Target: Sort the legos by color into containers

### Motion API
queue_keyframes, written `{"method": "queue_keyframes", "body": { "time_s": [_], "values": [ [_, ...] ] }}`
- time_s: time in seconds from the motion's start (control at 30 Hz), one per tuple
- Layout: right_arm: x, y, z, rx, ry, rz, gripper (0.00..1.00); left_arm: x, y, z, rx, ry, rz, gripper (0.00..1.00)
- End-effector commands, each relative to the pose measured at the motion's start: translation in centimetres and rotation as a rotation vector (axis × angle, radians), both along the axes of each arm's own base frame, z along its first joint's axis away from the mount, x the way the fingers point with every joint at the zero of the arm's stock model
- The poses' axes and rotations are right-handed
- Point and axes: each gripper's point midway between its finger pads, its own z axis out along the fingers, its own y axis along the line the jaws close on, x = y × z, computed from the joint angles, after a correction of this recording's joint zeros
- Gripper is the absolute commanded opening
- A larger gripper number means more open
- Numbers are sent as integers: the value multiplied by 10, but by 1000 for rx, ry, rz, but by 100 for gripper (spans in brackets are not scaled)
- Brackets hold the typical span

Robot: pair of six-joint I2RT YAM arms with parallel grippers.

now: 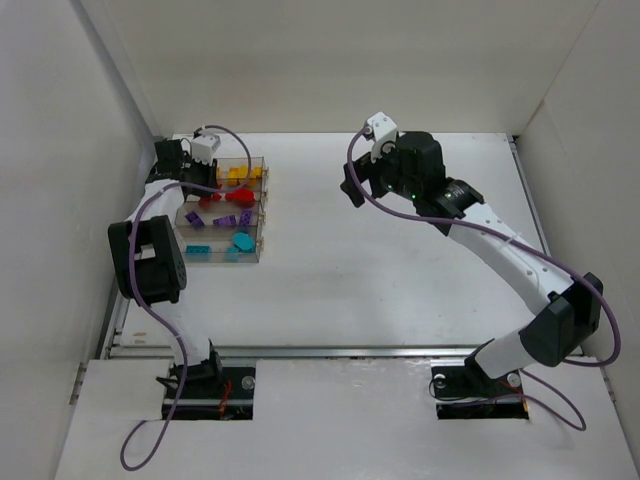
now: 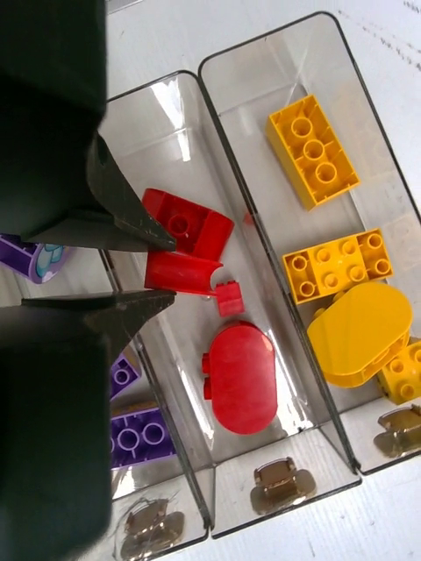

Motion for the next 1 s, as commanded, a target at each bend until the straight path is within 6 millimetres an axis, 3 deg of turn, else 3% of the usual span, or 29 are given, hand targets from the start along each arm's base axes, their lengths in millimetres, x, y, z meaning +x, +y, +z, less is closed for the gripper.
{"method": "queue_keyframes", "body": {
  "time_s": [0.0, 0.17, 0.2, 0.37, 0.5, 0.53, 0.63, 0.67, 0.73, 0.77, 0.8, 0.87, 0.9, 0.93, 0.97],
  "values": [
    [5, 1, 34, 55, -59, -18, 99, 16, 9, 17, 18, -57, 45, 19],
    [8, -2, 31, 40, -50, -40, 99, 4, 5, 5, 18, -23, 12, 40],
    [8, -2, 31, 39, -50, -40, 99, 4, 5, 12, 30, -41, 4, 41],
    [11, -5, 35, 39, -61, -60, 99, -7, 1, 19, 39, -31, -35, 38],
    [22, -23, 35, 51, -54, -188, 99, -9, -9, 58, -1, -108, -52, 37],
    [32, -41, 35, 51, -56, -268, 99, -10, -10, 76, -6, -147, -43, 37],
    [40, -75, 36, 101, -32, -433, 99, -10, 4, 101, -21, -186, 105, 38],
    [49, -102, 28, 90, -19, -542, 99, -12, 10, 111, -16, -202, 156, 38],
    [47, -135, 28, 134, -6, -658, 99, -16, 35, 119, 22, -213, 294, 38],
    [51, -167, 28, 145, -14, -761, 99, -21, 46, 127, 21, -221, 353, 38],
    [48, -186, 19, 143, 2, -818, 99, -26, 65, 132, 30, -229, 417, 38],
    [39, -220, 28, 194, -19, -919, 99, -36, 96, 140, 50, -246, 539, 38],
    [35, -252, 29, 204, -36, -1018, 99, -49, 123, 147, 50, -254, 618, 38],
    [30, -267, 23, 206, -37, -1067, 99, -55, 136, 152, 37, -265, 662, 38],
    [20, -282, 34, 228, -73, -1101, 99, -63, 149, 154, 41, -265, 694, 38]
  ]
}}
